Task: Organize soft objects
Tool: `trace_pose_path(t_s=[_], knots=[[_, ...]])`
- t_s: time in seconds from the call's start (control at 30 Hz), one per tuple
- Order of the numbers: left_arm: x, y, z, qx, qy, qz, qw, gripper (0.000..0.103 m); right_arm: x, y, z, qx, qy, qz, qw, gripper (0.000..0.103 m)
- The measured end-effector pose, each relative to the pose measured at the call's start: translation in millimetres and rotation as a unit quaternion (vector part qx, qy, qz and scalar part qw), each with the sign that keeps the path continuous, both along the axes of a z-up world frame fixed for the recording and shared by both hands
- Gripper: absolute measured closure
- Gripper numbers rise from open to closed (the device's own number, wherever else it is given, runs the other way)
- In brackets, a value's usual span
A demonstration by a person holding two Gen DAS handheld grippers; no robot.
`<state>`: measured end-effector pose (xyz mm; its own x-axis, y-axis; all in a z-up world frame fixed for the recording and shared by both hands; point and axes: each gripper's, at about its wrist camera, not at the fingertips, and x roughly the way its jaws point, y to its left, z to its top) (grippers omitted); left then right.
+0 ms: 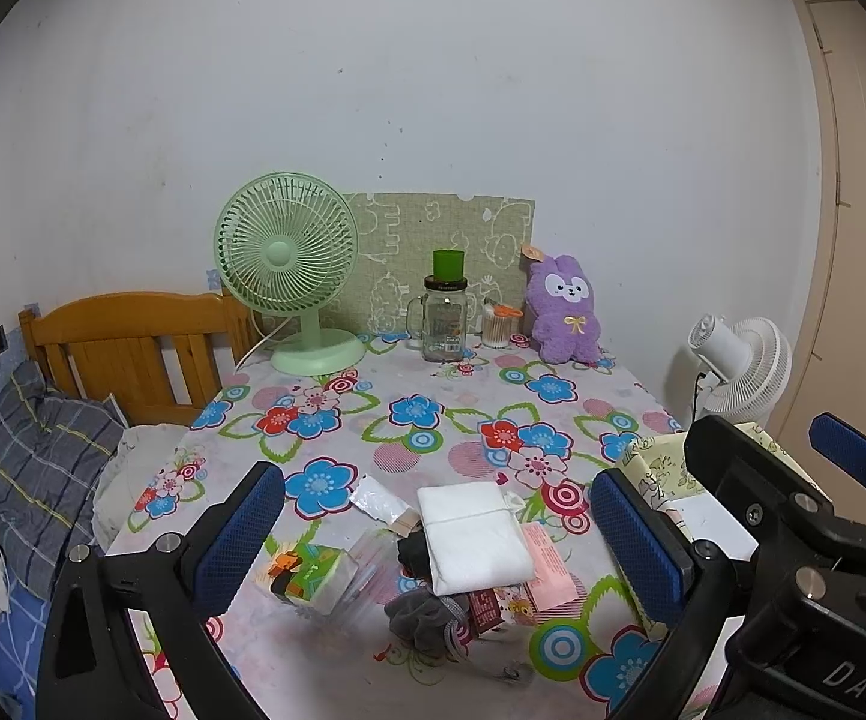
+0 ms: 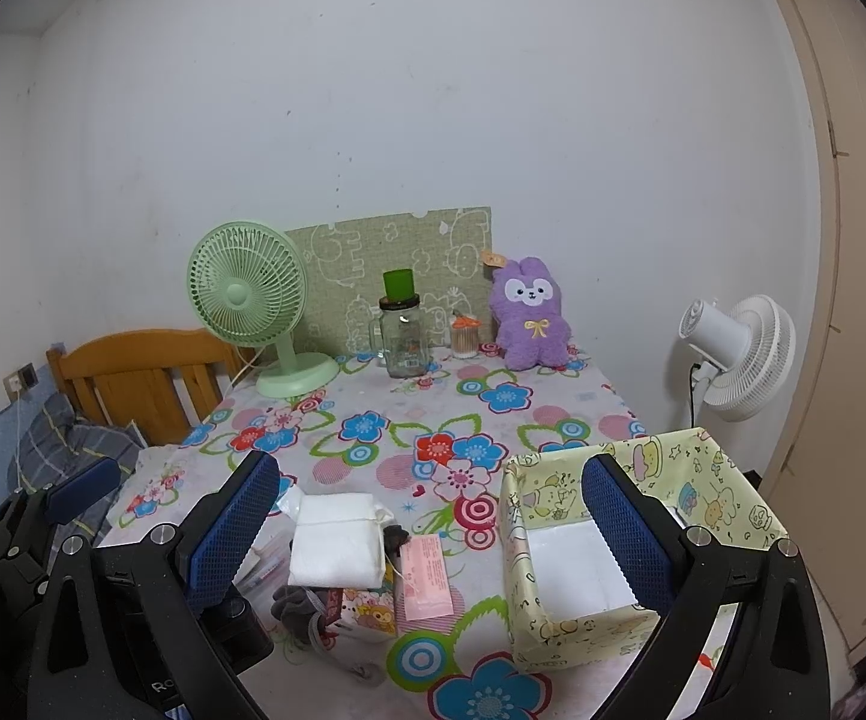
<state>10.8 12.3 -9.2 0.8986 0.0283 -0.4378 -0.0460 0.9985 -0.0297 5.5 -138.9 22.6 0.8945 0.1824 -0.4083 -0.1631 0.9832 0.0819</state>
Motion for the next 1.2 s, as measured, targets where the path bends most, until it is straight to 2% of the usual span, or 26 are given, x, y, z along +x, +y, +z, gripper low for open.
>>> trace_pose_path(t_s=[1.2], knots=[[-0.8,1.3,4.8,0.002,-0.003,0.002,1.0000,0.002,-1.3,0.9,2.2,0.000,-0.005,-0.002,1.000,0.001]])
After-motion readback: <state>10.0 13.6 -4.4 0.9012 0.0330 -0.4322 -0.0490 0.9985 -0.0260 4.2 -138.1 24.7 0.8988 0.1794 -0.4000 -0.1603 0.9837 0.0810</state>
